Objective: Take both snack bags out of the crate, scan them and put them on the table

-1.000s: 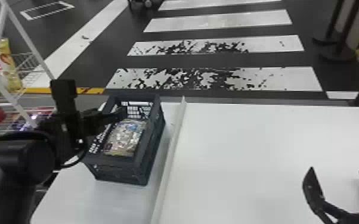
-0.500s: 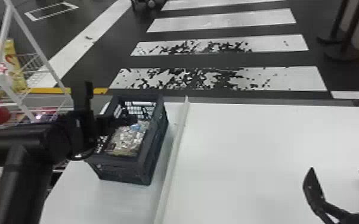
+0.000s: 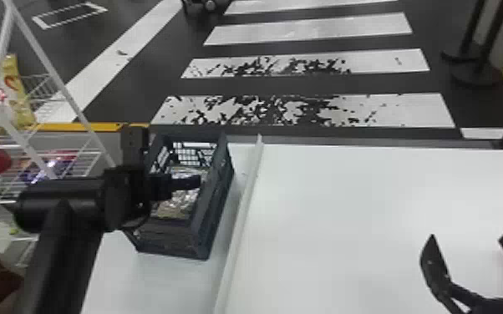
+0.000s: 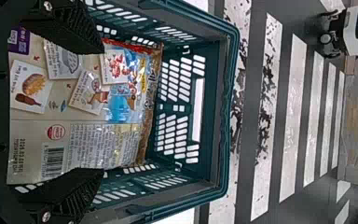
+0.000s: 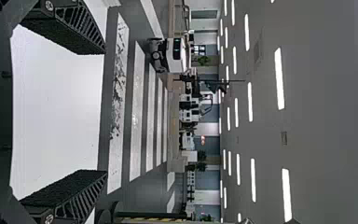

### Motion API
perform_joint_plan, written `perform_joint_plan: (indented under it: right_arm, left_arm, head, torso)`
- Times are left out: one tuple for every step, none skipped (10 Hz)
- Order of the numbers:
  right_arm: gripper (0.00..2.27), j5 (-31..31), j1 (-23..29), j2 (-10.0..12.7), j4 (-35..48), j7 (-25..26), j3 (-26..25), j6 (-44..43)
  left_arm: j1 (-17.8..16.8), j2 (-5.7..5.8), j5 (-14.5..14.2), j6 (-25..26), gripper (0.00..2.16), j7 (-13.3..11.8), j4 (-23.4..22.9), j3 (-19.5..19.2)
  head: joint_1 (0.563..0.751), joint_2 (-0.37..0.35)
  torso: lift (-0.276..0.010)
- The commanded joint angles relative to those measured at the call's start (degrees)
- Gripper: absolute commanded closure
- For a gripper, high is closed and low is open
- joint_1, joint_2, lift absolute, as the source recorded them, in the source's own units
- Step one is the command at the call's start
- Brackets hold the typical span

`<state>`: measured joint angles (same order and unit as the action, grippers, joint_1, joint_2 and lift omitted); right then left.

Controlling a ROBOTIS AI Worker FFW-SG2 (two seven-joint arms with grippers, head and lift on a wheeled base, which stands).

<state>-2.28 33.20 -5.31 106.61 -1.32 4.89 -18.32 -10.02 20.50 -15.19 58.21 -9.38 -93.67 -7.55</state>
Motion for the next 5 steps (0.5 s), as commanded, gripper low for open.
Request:
perform_joint_plan:
  right_arm:
    - [0.07,0.0,-0.06,0.04,0.0,0.0,0.03,0.0]
    - [0.07,0.0,-0.06,-0.05,0.0,0.0,0.03,0.0]
    - [0.07,0.0,-0.06,-0.05,0.0,0.0,-0.05,-0.17]
    - [0.07,0.0,-0.06,-0.05,0.0,0.0,-0.05,-0.17]
    - [0.07,0.0,-0.06,0.04,0.0,0.0,0.03,-0.17]
  left_arm:
    - [-1.06,-0.46,0.87,-2.7,0.1,-0.03,2.79,1.31]
    - [-2.11,-0.55,1.75,-3.58,0.1,-0.12,4.81,2.01]
    - [-2.99,-0.63,2.01,-3.75,0.1,-0.12,6.21,2.8]
    - [-3.96,-0.72,2.1,-4.1,0.1,-0.03,7.8,3.5]
    - [-5.19,-0.9,2.54,-4.63,0.1,-0.12,9.73,4.3]
  head:
    - [0.695,0.224]
    - [0.695,0.219]
    - [0.695,0.217]
    - [0.695,0.215]
    - [0.695,0.213]
  torso:
    - [-0.092]
    - [-0.092]
    - [-0.092]
    - [-0.092]
    - [-0.092]
